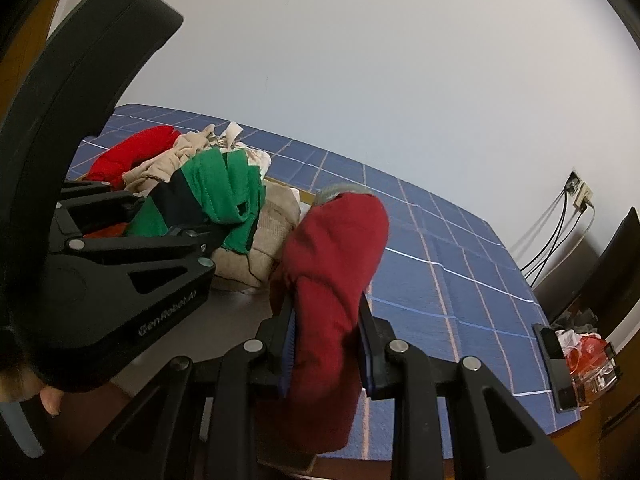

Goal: Take underwear out of drawer
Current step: 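Lower both garments into the tray beside the other rolls and open both tools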

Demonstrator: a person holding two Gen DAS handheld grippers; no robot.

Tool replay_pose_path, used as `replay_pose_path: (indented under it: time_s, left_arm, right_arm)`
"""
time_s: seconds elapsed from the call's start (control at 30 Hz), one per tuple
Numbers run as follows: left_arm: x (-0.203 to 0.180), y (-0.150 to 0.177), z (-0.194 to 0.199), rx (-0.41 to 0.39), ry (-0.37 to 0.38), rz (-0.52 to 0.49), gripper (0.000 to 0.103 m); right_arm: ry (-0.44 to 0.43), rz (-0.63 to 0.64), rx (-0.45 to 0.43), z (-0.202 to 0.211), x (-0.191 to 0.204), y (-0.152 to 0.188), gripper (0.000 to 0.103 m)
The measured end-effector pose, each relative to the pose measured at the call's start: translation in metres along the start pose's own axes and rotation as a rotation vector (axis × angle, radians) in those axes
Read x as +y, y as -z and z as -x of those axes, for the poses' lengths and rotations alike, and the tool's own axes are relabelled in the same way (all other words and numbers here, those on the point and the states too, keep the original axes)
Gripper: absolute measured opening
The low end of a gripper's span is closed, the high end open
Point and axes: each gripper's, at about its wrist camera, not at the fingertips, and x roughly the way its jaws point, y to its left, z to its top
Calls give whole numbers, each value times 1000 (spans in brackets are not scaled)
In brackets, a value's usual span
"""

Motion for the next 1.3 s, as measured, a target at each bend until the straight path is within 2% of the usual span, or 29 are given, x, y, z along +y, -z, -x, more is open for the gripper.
replay_pose_path:
  time_s: [0.5,0.67,0.83,0.93,1.0,1.3]
  left_arm:
    - [-13,-2,-12,-1,-71,-23,29]
    - [-11,2,-11,6,-53,13,29]
    - [-13,8,-9,-3,-69,2,29]
    - [-11,7,-11,10,-62,13,29]
    - [-10,5,-13,22,-61,19,33]
    - [-5,8,-10,30,-50,35,34]
  right_arm:
    - [-55,-90,34,-27,-1,3,29]
    - [-60,-80,31,-28,5,7,29]
    - [-70,-103,30,-30,2,10,29]
    - [-75,-112,32,-32,4,11,31]
    - [-72,-110,33,-33,5,11,32]
    - [-59,-74,19,-31,11,15,40]
